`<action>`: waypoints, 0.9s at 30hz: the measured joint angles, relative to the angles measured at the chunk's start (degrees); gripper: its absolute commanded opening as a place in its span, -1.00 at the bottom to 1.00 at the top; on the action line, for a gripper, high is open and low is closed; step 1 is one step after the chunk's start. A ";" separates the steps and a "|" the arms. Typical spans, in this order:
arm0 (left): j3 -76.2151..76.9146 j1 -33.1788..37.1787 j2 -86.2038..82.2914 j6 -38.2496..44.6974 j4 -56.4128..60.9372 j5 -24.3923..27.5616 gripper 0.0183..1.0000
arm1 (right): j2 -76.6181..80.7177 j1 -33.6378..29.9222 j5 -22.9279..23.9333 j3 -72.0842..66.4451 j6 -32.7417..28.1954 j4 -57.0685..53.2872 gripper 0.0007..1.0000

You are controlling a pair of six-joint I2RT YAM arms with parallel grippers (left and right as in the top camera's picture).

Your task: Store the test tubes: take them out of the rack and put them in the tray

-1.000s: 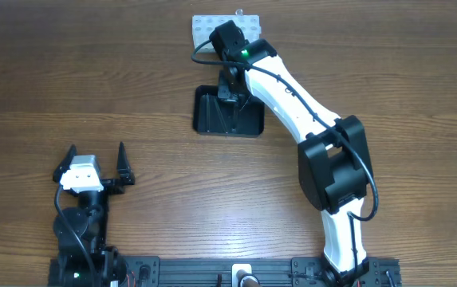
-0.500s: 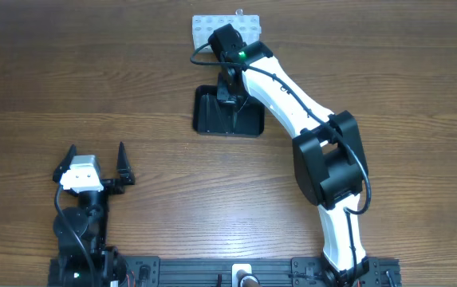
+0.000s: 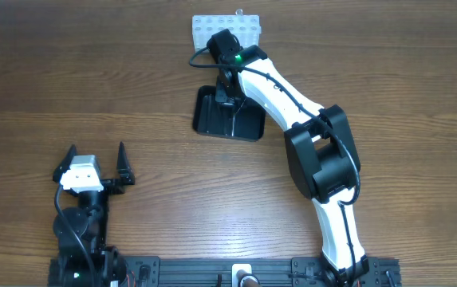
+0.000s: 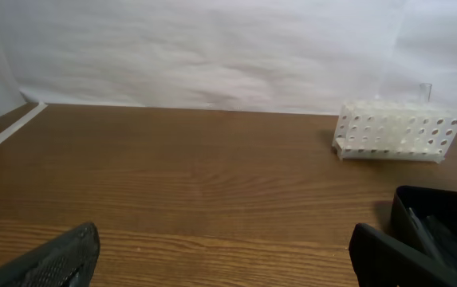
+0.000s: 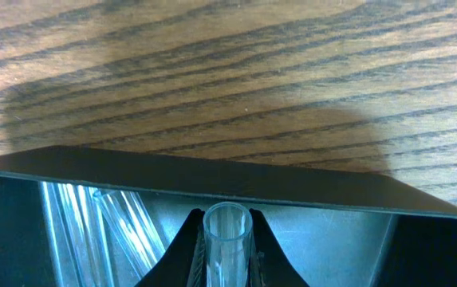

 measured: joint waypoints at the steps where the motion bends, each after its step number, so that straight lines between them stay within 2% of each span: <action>1: 0.00 0.00 0.00 0.00 -0.02 0.00 1.00 | 0.00 0.00 0.15 0.00 -0.04 0.11 -0.79; 5: 0.00 0.00 0.00 0.00 0.00 0.00 1.00 | 0.00 0.00 0.52 -0.02 0.33 0.59 -0.41; 9: 0.00 0.00 0.00 0.00 0.00 0.00 1.00 | 0.02 -0.02 0.79 -0.02 0.00 0.70 -0.35; 14: 0.00 0.00 0.00 0.00 0.00 0.00 1.00 | 0.02 -0.04 0.92 -0.02 0.24 0.83 -0.05; 20: 0.00 0.00 0.00 0.00 0.00 0.00 0.99 | 0.26 -0.13 0.98 1.38 -0.37 -0.94 0.02; 27: 0.00 0.00 0.00 0.00 0.00 0.00 0.99 | 1.55 -0.28 0.96 13.90 -2.80 -10.60 0.05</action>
